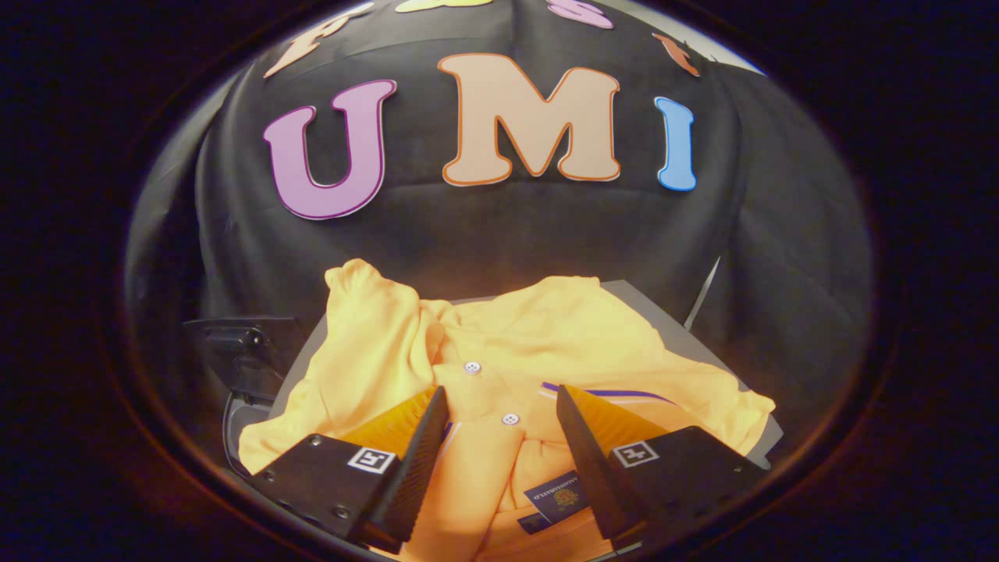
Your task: Put the clothes into the washing machine and then close the washing machine lid.
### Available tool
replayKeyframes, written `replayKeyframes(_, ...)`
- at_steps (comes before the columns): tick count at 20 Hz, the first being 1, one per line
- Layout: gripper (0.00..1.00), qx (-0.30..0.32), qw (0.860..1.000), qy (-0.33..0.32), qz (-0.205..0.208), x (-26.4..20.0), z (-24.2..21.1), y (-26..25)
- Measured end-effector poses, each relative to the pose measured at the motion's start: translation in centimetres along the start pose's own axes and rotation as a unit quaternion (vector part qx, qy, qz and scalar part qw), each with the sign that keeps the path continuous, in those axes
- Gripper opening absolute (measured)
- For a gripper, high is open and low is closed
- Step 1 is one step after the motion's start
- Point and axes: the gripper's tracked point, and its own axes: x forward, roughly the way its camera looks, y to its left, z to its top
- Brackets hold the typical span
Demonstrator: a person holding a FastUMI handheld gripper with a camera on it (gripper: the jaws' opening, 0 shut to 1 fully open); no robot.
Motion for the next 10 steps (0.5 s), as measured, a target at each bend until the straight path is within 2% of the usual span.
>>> replayKeyframes(1, 0.63, -0.004, 1.0, 0.003, 0.004, 0.0, -0.1, 0.3)
replayKeyframes(4, 0.17, -0.01, 1.0, -0.007, -0.021, -0.3, 0.2, -0.1)
replayKeyframes(6, 0.09, -0.024, 0.999, -0.02, -0.034, -0.9, 0.9, 0.2)
replayKeyframes(8, 0.07, -0.034, 0.997, -0.05, -0.04, -2.0, 2.5, 0.9)
replayKeyframes(10, 0.06, -0.021, 0.997, -0.064, -0.024, -3.3, 3.8, 2.5)
